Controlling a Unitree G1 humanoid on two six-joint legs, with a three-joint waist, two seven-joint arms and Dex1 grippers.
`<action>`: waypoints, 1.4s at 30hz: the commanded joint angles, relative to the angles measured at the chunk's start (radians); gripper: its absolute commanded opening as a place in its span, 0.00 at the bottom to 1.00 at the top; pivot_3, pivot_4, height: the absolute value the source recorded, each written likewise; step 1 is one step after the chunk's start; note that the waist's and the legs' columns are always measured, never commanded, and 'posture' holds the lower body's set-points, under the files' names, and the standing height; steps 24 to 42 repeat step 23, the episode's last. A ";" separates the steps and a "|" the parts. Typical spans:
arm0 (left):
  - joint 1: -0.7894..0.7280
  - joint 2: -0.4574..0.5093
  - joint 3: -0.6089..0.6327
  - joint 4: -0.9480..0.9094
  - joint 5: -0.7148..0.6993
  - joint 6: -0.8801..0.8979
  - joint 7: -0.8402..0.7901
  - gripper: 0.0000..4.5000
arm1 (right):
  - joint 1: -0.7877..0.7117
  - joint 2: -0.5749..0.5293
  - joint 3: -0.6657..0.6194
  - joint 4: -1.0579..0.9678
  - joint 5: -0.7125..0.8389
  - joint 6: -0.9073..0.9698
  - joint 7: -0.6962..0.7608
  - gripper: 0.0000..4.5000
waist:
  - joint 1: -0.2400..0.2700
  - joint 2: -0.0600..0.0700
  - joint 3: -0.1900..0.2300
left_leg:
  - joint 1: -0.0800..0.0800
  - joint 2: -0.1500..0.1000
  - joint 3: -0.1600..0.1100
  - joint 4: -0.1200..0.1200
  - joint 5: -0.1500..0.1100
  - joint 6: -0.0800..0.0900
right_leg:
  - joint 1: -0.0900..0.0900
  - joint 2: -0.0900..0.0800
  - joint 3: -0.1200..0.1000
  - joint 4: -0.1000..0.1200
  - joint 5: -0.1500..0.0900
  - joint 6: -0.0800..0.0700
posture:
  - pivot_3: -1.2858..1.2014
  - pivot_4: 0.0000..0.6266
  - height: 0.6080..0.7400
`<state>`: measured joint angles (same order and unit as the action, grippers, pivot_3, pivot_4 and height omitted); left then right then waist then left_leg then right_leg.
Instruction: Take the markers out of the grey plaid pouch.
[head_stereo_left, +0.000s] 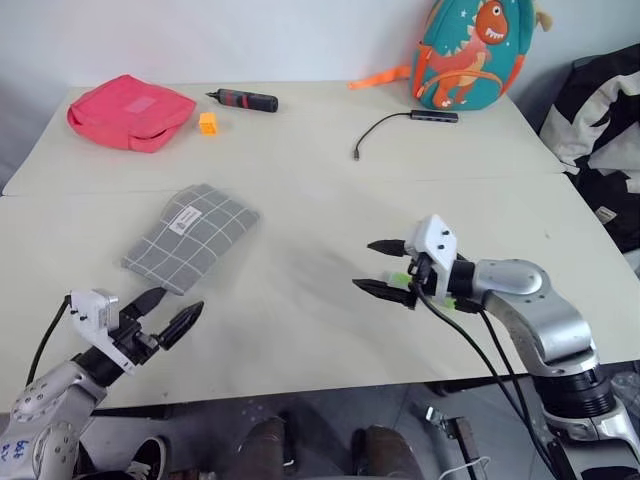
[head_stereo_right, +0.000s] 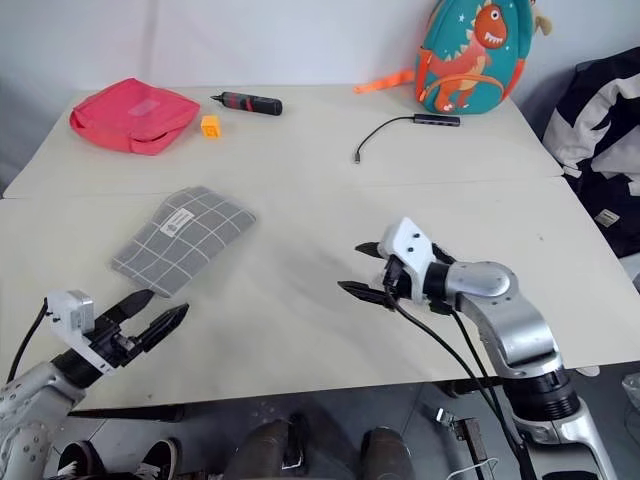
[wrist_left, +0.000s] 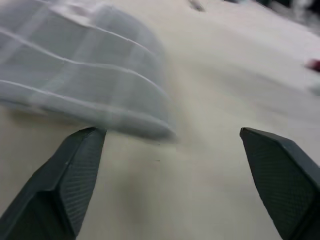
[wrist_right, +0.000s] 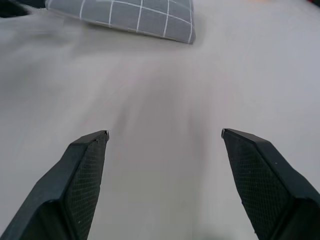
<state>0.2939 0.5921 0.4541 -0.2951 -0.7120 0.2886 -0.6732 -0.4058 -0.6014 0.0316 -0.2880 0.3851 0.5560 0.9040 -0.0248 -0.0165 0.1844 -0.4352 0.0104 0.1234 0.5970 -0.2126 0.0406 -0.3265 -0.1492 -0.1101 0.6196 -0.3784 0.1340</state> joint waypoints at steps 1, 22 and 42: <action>0.034 0.025 0.103 -0.011 0.081 -0.093 -0.005 0.99 | 0.026 -0.035 -0.126 0.029 0.014 -0.049 -0.031 0.84 | 0.004 0.000 0.000 | 0.000 0.000 0.000 0.000 0.000 0.000 | 0.000 0.000 0.000 0.000 0.000 0.000 | 0.52 0.24 1.00; 0.062 -0.030 0.101 -0.052 0.188 -0.125 0.044 0.99 | -0.078 0.002 -0.362 0.642 -0.178 -0.370 -0.523 0.84 | -0.003 0.000 0.000 | 0.001 0.001 0.003 0.000 0.005 0.006 | -0.002 0.001 0.000 0.005 -0.001 -0.001 | 0.52 0.24 1.00; 0.060 -0.030 0.099 -0.050 0.186 -0.128 0.040 0.99 | -0.075 0.001 -0.363 0.646 -0.180 -0.375 -0.529 0.84 | -0.003 0.000 0.000 | 0.001 0.001 0.003 0.000 0.005 0.006 | -0.002 0.001 0.000 0.005 -0.001 -0.001 | 0.52 0.24 1.00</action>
